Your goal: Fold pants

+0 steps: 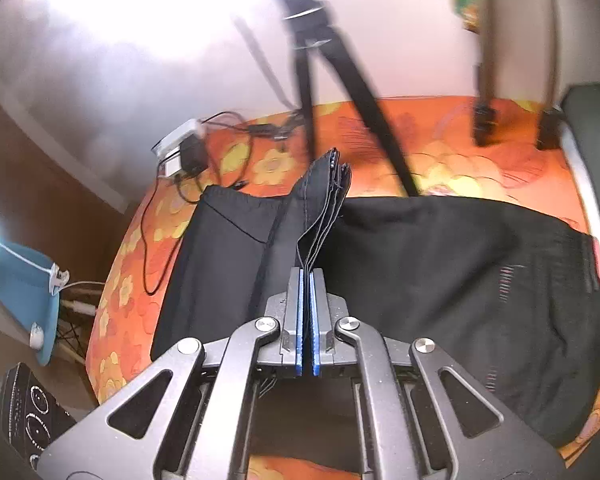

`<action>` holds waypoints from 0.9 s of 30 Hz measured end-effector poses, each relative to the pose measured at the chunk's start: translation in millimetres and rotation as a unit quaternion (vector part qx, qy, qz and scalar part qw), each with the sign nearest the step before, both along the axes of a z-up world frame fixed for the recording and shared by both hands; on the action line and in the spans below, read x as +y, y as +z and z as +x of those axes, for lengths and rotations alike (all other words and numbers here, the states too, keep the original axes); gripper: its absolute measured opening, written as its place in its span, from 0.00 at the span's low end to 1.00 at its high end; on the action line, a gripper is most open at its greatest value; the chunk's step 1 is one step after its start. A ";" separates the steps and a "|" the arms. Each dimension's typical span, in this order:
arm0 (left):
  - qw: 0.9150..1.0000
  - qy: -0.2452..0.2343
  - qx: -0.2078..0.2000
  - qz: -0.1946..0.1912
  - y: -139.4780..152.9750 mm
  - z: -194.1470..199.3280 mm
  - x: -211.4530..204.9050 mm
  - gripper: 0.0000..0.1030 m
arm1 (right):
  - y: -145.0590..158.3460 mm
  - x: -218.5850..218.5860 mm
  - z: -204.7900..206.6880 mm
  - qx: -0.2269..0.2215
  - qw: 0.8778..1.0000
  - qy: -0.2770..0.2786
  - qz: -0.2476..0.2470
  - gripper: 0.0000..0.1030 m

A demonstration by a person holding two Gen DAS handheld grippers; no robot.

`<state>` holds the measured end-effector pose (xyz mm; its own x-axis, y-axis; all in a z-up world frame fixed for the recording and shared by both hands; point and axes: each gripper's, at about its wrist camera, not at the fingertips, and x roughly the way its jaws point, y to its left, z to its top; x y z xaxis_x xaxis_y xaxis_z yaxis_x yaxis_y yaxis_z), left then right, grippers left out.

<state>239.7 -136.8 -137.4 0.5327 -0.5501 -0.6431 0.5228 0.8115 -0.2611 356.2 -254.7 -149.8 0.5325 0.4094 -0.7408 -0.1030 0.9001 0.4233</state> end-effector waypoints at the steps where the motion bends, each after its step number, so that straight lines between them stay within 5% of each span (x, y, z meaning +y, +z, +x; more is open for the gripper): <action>1: 1.000 -0.006 0.001 0.001 -1.5 0.3 -8.2 0.06 | -0.1 -6.7 -1.5 0.000 1.000 -0.004 -0.001 0.03; 12: 0.998 -0.055 0.002 0.022 -11.5 -7.6 -77.6 0.06 | -6.1 -75.4 -12.8 0.008 0.999 -0.046 -0.006 0.03; 27: 0.996 -0.081 0.031 0.030 -30.1 -0.6 -106.6 0.06 | -33.1 -103.6 -15.9 0.042 0.997 -0.066 -0.018 0.03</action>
